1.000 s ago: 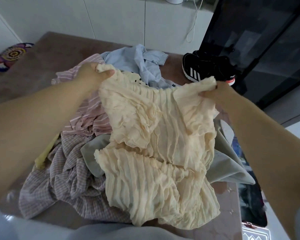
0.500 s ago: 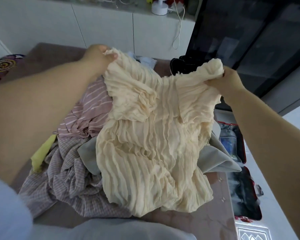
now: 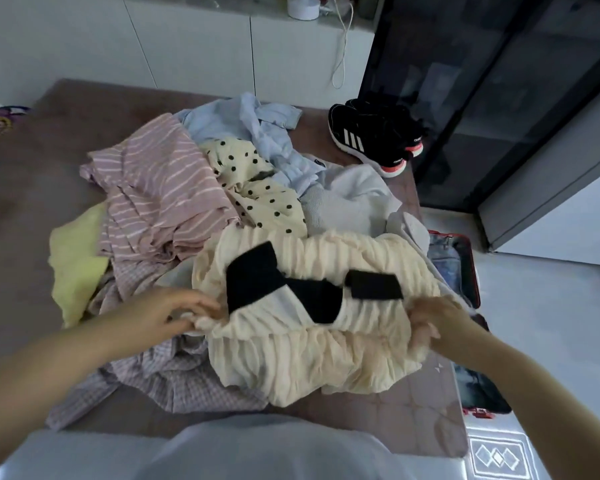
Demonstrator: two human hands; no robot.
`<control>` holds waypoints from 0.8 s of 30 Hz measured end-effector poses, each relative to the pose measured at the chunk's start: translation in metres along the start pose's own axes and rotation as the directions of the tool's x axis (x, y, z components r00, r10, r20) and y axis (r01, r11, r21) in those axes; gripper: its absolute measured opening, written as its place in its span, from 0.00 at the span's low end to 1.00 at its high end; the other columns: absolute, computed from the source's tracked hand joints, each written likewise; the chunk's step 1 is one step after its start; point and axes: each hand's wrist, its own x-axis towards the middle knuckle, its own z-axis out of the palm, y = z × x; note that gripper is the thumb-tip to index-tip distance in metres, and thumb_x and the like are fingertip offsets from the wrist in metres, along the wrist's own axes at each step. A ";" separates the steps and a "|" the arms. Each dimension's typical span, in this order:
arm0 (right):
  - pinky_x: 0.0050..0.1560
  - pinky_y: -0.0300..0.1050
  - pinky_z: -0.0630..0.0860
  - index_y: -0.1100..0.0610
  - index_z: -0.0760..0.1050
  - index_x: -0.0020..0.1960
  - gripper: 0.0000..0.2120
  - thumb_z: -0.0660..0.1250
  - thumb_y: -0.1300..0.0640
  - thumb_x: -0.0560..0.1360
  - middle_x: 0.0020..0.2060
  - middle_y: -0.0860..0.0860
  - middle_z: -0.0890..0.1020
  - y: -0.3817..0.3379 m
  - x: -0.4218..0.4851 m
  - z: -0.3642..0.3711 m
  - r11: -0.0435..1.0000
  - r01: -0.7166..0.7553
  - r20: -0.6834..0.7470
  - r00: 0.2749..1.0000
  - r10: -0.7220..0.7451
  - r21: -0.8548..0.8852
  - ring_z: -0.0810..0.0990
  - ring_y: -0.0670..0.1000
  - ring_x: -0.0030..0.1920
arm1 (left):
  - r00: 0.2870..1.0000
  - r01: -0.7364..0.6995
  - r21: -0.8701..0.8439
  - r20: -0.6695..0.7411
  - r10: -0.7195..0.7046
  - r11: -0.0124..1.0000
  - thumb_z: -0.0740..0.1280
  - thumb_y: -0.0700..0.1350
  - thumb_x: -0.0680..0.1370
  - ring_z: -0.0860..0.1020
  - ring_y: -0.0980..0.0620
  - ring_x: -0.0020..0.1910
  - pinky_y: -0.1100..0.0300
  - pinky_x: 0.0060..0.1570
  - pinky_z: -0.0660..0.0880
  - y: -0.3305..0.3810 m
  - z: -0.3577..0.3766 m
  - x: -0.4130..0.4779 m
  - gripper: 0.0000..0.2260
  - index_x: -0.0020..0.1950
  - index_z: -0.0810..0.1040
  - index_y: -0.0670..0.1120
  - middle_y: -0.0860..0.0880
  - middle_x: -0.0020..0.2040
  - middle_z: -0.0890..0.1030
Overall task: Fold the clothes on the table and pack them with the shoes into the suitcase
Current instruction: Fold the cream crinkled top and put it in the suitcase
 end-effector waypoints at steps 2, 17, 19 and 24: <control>0.70 0.48 0.59 0.45 0.75 0.54 0.15 0.68 0.59 0.70 0.56 0.43 0.77 -0.003 -0.009 0.010 0.998 -0.054 -0.012 0.998 0.054 0.012 0.71 0.49 0.64 | 1.000 -0.025 0.143 0.016 0.023 0.989 0.66 0.41 0.75 0.70 0.71 0.56 0.69 0.57 0.69 -0.005 0.013 -0.003 0.26 0.52 0.68 0.76 0.76 0.51 0.70; 0.48 0.34 0.68 0.43 0.78 0.41 0.16 0.74 0.65 0.67 0.39 0.38 0.77 -0.029 -0.005 0.044 0.927 0.044 -0.347 0.933 0.096 0.373 0.74 0.44 0.42 | 0.885 -0.415 0.293 -0.090 0.457 0.861 0.56 0.43 0.68 0.75 0.63 0.46 0.72 0.50 0.66 0.040 0.049 0.007 0.09 0.43 0.69 0.56 0.60 0.44 0.80; 0.51 0.36 0.66 0.43 0.79 0.39 0.17 0.76 0.65 0.64 0.46 0.37 0.74 -0.020 -0.013 0.054 0.956 0.091 -0.368 0.930 0.019 0.280 0.74 0.50 0.46 | 0.894 -0.430 0.357 0.043 0.446 0.829 0.57 0.41 0.69 0.75 0.64 0.51 0.71 0.53 0.68 0.031 0.051 0.008 0.14 0.47 0.69 0.59 0.65 0.49 0.79; 0.47 0.37 0.69 0.39 0.68 0.35 0.22 0.72 0.64 0.66 0.40 0.39 0.76 -0.021 -0.024 0.061 0.937 0.166 -0.227 0.969 -0.097 0.308 0.74 0.42 0.44 | 0.965 -0.220 0.176 0.185 0.187 0.960 0.57 0.42 0.72 0.66 0.69 0.64 0.68 0.65 0.63 0.031 0.038 0.009 0.21 0.60 0.71 0.62 0.69 0.62 0.69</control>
